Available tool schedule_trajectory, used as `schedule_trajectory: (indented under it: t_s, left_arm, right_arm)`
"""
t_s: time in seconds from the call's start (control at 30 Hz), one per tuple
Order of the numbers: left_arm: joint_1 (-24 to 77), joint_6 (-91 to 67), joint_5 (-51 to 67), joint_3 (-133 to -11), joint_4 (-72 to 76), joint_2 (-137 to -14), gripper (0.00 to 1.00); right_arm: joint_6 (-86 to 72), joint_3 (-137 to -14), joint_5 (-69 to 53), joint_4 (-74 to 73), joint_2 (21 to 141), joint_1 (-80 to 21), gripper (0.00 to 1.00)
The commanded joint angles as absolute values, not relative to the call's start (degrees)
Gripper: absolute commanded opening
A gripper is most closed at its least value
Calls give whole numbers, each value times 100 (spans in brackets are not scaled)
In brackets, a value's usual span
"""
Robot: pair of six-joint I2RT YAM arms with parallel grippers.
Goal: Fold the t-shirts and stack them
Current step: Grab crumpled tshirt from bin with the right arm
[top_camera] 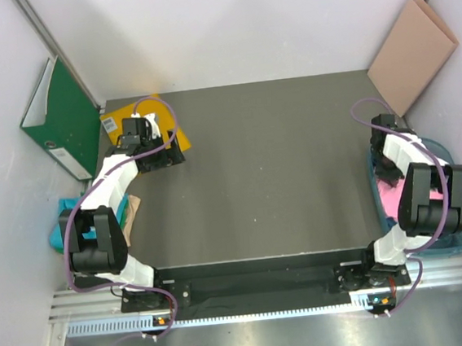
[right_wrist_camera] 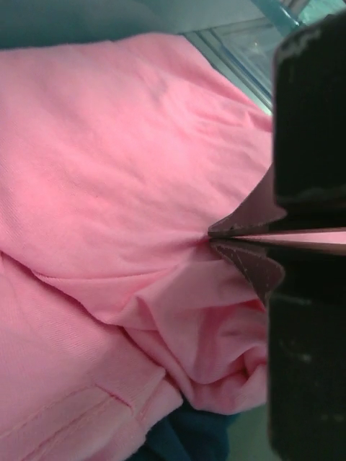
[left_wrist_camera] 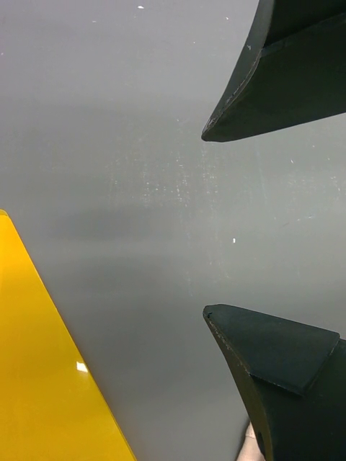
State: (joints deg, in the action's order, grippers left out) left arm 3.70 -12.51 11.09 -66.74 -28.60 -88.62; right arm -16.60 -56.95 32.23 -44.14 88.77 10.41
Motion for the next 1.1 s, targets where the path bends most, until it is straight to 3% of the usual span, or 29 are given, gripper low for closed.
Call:
schedule_trajectory:
  t_s: [0.0, 0.4, 0.67, 0.9, 0.93, 0.97, 1.0, 1.03, 1.07]
  left_arm:
    - [404, -1222, 1055, -6636, -2698, -8613, 99]
    - [448, -1239, 1134, -6767, -2716, -8841, 99]
    - [562, -1274, 1204, -6952, -2786, -9114, 99]
    - [633, -1283, 1257, -7013, -2804, -9237, 99]
    - [633, -1283, 1266, -7040, -2804, -9272, 99]
    - [633, -1283, 1266, -7057, -2821, -9272, 99]
    - [642, -1275, 1257, -7084, -2847, -9290, 99]
    - [650, -1266, 1239, -7119, -2882, -9316, 99]
    - [650, -1257, 1231, -7137, -2892, -9325, 99]
  right_arm:
    - [-1766, -5915, 3103, -4456, 8834, 1090, 0]
    - [-1705, -6934, 3700, -4579, 6936, 1090, 0]
    - [-1529, -7452, 3121, -4439, 6654, 1081, 0]
    - [-1309, -8691, 2769, -4680, 6784, 853, 0]
    - [-1318, -8875, 2725, -4919, 7203, 853, 7]
    - [-1336, -8868, 2611, -5122, 7381, 853, 26]
    - [-1362, -8833, 2436, -5402, 7548, 853, 64]
    - [-1406, -8607, 2304, -5466, 7776, 853, 82]
    - [-1424, -8439, 2059, -5458, 7839, 861, 91]
